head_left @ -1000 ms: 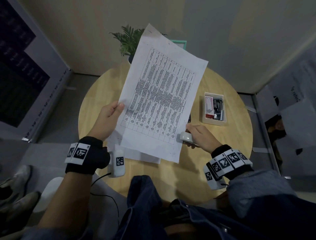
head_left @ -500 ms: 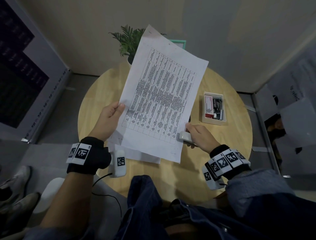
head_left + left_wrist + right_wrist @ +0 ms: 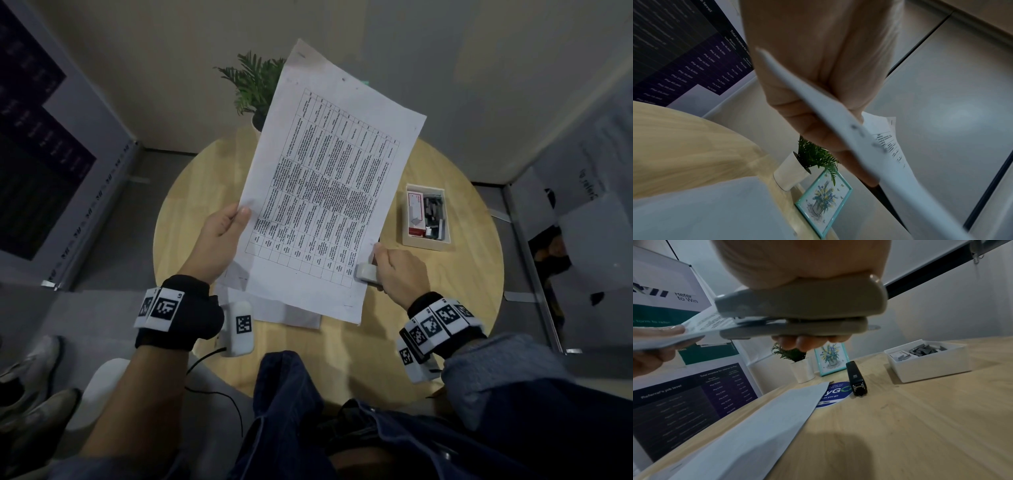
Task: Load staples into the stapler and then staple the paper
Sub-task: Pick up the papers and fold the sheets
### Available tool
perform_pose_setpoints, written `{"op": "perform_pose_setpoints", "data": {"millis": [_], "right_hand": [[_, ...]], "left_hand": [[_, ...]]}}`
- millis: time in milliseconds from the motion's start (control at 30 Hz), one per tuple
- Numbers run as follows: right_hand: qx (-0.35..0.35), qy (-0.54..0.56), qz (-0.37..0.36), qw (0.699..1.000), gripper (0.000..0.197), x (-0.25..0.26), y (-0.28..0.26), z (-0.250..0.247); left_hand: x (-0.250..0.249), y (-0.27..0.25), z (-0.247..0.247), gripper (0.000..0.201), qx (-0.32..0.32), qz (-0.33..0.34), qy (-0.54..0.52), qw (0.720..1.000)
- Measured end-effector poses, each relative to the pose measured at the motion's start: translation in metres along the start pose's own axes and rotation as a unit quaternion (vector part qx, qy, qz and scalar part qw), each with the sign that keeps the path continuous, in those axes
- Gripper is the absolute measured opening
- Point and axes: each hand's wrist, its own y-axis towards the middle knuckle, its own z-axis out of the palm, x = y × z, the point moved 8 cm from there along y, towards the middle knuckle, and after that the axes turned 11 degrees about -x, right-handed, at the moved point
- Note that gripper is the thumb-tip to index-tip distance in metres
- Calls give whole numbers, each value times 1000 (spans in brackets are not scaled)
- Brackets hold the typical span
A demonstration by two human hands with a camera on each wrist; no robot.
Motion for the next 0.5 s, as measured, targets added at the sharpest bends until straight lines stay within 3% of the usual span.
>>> {"op": "perform_pose_setpoints", "data": {"millis": [67, 167, 267, 333, 400, 500], "right_hand": [[5, 3, 5, 1000, 55, 0, 1, 1], [70, 65, 62, 993, 63, -14, 5, 18], [132, 201, 186, 953, 76, -33, 12, 31], [150, 234, 255, 926, 66, -48, 21, 32], [134, 209, 299, 922, 55, -65, 36, 31], [34, 92, 279, 955, 66, -83, 77, 23]], "left_hand": [[1, 1, 0, 29, -1, -2, -1, 1000], [4, 4, -2, 30, -6, -10, -9, 1000], [9, 8, -11, 29, -50, -17, -15, 998], [14, 10, -20, 27, -99, -27, -20, 995], [18, 10, -28, 27, -144, -33, -29, 989], [23, 11, -34, 25, -195, -40, -35, 979]]}}
